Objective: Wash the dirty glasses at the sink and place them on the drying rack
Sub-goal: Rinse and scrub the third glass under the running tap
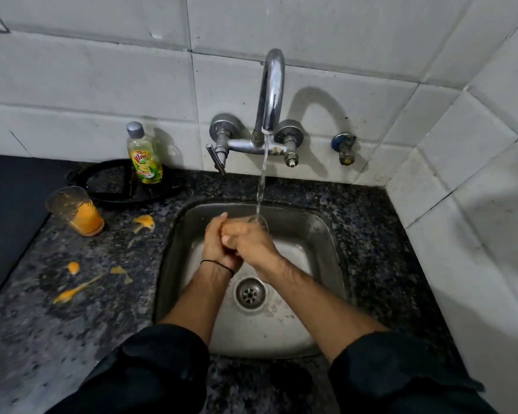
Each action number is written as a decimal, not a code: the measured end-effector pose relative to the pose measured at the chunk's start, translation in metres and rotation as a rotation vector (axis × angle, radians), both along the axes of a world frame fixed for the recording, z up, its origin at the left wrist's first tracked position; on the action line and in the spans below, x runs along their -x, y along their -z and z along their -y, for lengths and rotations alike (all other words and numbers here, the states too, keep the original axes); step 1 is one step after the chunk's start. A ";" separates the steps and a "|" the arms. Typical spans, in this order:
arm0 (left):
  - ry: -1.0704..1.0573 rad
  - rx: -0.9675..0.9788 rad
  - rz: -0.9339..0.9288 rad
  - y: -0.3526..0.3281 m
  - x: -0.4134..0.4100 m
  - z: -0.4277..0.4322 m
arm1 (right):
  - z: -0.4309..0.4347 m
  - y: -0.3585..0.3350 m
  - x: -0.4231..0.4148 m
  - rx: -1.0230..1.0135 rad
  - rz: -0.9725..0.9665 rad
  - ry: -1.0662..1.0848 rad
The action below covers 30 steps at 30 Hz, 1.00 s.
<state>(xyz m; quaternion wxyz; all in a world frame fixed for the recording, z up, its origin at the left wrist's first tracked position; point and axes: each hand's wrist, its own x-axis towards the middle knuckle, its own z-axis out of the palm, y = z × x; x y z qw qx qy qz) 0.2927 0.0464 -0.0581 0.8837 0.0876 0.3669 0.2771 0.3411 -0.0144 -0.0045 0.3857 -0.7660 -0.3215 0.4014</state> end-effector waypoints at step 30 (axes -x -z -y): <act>0.102 0.081 -0.147 0.003 0.005 -0.006 | 0.021 -0.003 -0.029 -0.020 0.059 -0.371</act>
